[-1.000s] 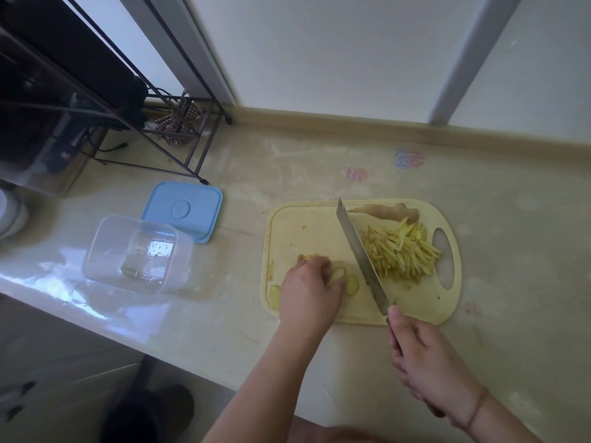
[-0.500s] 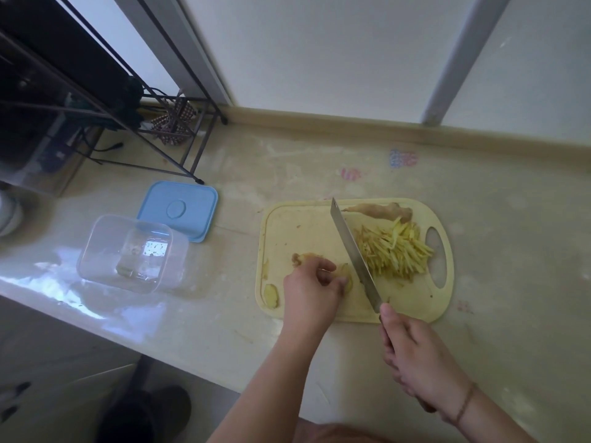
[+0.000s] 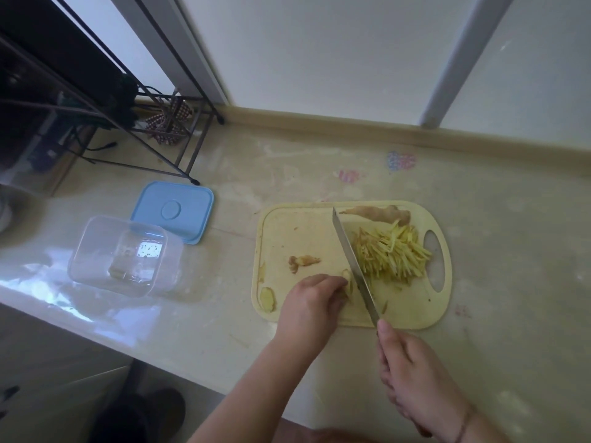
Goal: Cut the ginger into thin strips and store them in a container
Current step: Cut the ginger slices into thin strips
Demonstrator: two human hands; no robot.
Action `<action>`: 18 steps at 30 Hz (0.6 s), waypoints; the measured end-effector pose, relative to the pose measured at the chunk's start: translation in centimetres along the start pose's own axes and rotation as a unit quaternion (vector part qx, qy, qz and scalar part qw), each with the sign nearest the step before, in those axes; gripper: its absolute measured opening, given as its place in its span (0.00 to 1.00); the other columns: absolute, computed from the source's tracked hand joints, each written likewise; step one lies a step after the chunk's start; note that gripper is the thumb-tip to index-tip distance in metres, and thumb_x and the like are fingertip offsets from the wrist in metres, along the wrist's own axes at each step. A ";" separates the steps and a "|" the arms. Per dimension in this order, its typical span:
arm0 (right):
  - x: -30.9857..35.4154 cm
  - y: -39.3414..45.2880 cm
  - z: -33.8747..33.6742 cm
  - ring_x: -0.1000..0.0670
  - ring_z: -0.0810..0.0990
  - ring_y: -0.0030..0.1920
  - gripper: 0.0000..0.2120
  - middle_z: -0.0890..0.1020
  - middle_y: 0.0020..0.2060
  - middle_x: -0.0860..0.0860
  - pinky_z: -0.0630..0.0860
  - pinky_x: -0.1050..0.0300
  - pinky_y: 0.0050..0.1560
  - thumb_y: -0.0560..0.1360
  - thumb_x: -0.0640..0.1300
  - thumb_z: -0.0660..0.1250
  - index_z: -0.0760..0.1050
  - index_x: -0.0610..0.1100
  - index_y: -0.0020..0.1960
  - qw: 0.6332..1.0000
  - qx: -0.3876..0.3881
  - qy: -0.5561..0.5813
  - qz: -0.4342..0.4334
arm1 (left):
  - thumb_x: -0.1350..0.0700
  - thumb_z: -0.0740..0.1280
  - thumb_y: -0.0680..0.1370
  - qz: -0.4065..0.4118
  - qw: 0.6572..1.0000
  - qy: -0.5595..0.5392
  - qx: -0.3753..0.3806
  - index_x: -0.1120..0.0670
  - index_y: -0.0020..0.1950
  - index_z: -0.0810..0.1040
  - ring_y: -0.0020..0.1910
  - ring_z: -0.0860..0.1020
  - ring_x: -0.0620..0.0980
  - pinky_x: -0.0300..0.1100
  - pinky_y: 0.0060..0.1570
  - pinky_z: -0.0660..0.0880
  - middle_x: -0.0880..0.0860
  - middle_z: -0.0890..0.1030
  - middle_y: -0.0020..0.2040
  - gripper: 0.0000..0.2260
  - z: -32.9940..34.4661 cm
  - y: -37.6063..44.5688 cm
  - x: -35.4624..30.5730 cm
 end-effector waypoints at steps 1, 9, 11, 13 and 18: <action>0.0 -0.3 0.4 0.59 0.67 0.19 0.31 0.70 0.20 0.52 0.61 0.68 0.22 0.69 0.72 0.49 0.67 0.44 0.34 1.000 -0.004 -0.005 -0.007 | 0.62 0.73 0.69 0.020 1.000 0.004 -0.023 0.57 0.49 0.86 0.39 0.82 0.51 0.40 0.39 0.78 0.51 0.85 0.42 0.09 -0.1 -0.1 -0.2; 1.2 1.1 0.7 0.53 0.62 0.19 0.26 0.66 0.22 0.51 0.61 0.64 0.20 0.80 0.63 0.52 0.65 0.43 0.36 0.997 0.025 0.059 0.031 | 0.63 0.72 0.70 0.072 0.995 0.017 -0.071 0.59 0.41 0.85 0.35 0.79 0.56 0.44 0.36 0.78 0.52 0.81 0.36 0.03 0.0 1.4 -0.4; 1.7 1.4 0.5 0.53 0.61 0.20 0.26 0.65 0.23 0.51 0.60 0.64 0.20 0.78 0.65 0.52 0.64 0.43 0.37 0.996 0.038 0.069 0.034 | 0.64 0.74 0.69 0.087 0.993 0.033 -0.074 0.59 0.41 0.84 0.36 0.78 0.57 0.47 0.37 0.78 0.53 0.80 0.38 0.03 0.1 1.8 -0.4; 2.0 1.2 0.2 0.53 0.60 0.20 0.27 0.64 0.24 0.50 0.59 0.64 0.20 0.73 0.68 0.53 0.64 0.44 0.37 0.998 0.040 0.049 0.029 | 0.63 0.73 0.73 0.123 0.988 0.064 -0.068 0.59 0.43 0.84 0.41 0.78 0.56 0.47 0.42 0.77 0.54 0.80 0.44 0.01 0.3 1.6 -0.7; 1.7 0.0 -0.2 0.56 0.62 0.20 0.29 0.66 0.22 0.53 0.60 0.67 0.21 0.70 0.71 0.52 0.65 0.44 0.37 1.000 0.018 0.007 0.023 | 0.65 0.72 0.76 0.207 0.973 0.088 -0.045 0.60 0.46 0.84 0.47 0.80 0.57 0.50 0.46 0.77 0.55 0.82 0.49 0.02 0.8 1.0 -1.4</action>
Point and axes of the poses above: each hand's wrist, its own y-axis towards the middle knuckle, its own z-axis out of the palm, x = y × z, the point moved 10 cm from there along y, towards the middle knuckle
